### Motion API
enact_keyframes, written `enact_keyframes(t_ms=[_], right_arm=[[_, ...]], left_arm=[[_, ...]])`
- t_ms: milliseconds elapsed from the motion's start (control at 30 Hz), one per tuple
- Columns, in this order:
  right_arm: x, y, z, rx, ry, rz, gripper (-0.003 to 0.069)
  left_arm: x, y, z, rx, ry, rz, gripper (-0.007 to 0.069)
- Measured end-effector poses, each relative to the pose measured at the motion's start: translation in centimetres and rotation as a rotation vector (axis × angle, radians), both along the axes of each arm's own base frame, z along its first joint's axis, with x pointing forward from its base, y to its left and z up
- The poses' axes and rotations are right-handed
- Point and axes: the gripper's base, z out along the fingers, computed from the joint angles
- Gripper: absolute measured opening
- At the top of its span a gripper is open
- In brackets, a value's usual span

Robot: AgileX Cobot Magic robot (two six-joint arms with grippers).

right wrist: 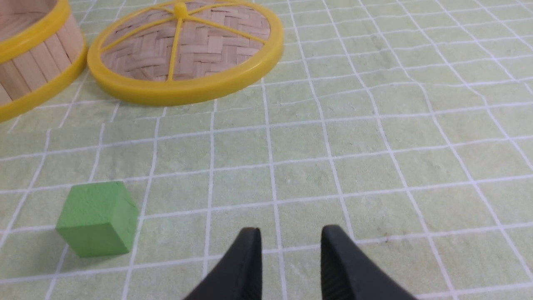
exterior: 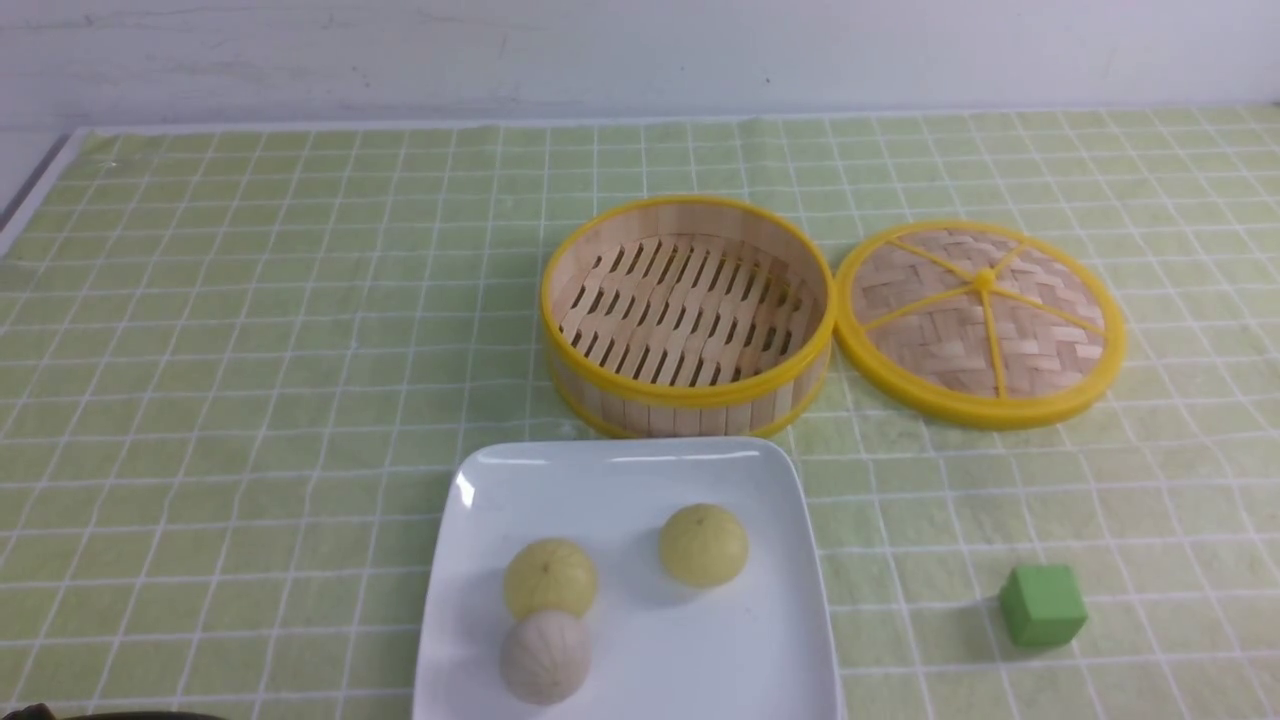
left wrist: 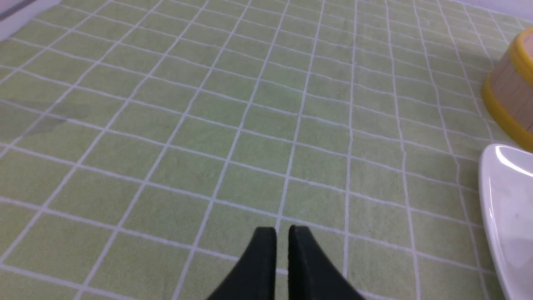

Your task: Put the steamed buns into the plate on the green tablecloth.

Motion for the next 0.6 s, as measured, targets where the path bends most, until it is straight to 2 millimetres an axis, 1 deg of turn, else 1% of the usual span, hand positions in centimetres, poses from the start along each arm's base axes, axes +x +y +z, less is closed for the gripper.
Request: enact_keyframes(t_ms=[600], right_arm=[[0.00, 0.00, 0.00, 0.000, 0.000, 0.000, 0.0237]], left_arm=[[0.00, 0.00, 0.00, 0.000, 0.000, 0.000, 0.0097]])
